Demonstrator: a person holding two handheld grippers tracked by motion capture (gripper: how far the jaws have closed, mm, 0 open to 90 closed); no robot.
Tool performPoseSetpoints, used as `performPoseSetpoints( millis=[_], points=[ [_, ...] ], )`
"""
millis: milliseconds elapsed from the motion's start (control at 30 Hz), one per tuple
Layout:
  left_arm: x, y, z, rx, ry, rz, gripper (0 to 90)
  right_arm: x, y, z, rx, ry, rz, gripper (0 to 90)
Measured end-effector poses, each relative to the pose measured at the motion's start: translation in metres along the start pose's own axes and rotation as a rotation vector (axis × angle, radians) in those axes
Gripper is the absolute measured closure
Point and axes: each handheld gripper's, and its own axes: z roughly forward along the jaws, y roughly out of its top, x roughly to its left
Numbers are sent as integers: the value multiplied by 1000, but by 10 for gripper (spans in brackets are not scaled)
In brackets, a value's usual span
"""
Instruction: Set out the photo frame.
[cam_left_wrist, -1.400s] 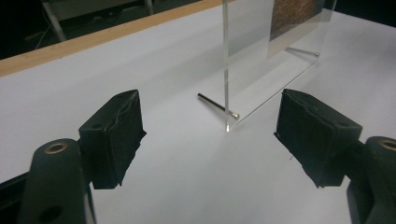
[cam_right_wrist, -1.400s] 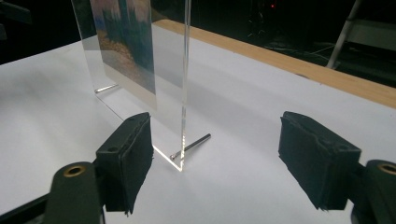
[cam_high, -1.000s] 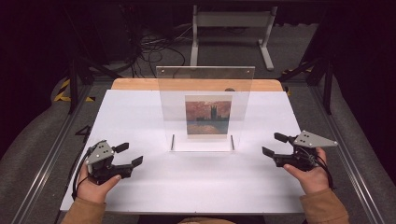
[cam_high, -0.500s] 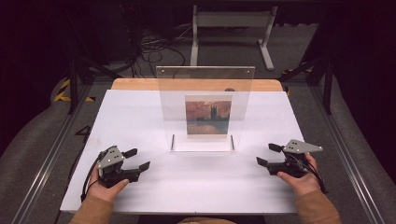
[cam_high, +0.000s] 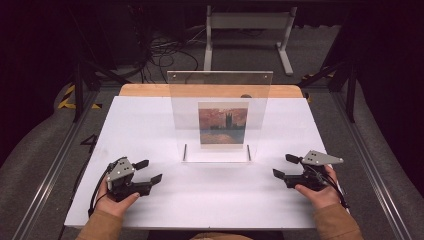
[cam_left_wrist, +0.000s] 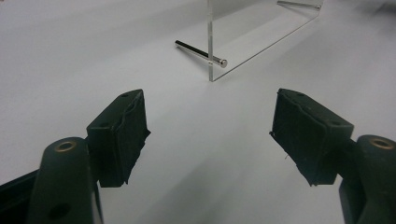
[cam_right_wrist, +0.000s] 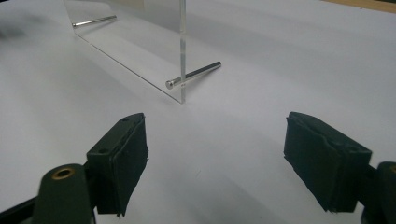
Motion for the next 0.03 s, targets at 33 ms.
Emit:
performPoseSetpoints(
  millis=[33],
  points=[
    [0,0,1,-5,1,-8,267,-1,0,0,-2,-1,2,217]
  ],
)
